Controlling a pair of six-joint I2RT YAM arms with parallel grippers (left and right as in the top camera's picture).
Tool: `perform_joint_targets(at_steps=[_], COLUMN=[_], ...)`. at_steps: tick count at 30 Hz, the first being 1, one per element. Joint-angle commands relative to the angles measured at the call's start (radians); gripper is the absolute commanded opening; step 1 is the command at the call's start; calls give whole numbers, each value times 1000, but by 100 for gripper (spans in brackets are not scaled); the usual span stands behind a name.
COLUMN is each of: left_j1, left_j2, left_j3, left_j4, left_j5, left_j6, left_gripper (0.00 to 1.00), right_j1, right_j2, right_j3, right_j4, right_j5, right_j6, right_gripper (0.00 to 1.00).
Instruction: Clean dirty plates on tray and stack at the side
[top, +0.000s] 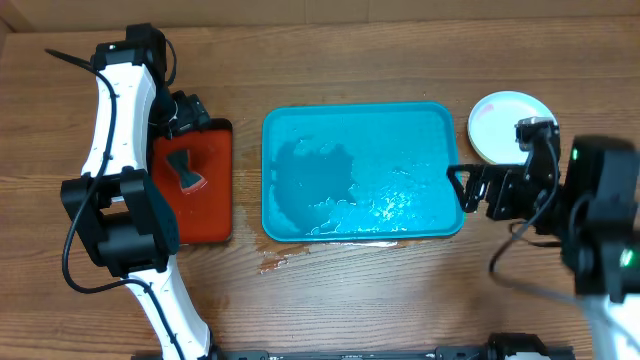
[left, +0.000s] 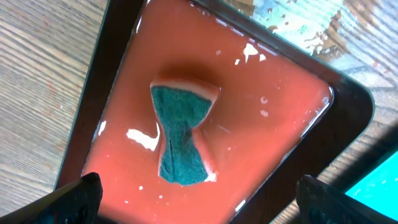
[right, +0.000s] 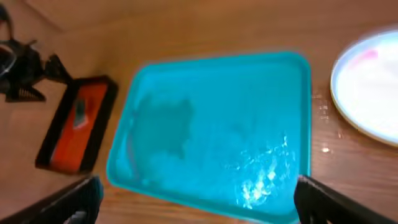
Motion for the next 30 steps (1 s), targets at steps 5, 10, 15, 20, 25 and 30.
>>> perform_joint_targets(at_steps=[5, 10, 15, 20, 25, 30], left_j1=[-7, -7, -7, -7, -7, -7], left_j2=[-19, -19, -19, -19, -19, -19], left_j3=[6, 6, 6, 6, 6, 6], left_j4=[0, 0, 0, 0, 0, 0], left_j5=[1, 1, 1, 1, 1, 1], left_j6=[1, 1, 1, 1, 1, 1], left_gripper=[100, 100, 100, 100, 100, 100], right_j1=[10, 10, 10, 15, 62, 78], right_j2=[-401, -599, -763, -850, -919, -932], right_j3=[-416, -660, -850, -954, -1000, -1024], right_j4=[362, 576, 743, 858, 900, 941], right_j5=[25, 80, 92, 134, 245, 288], right_j6=[49, 106, 117, 120, 119, 119], right_gripper=[100, 100, 100, 100, 100, 100])
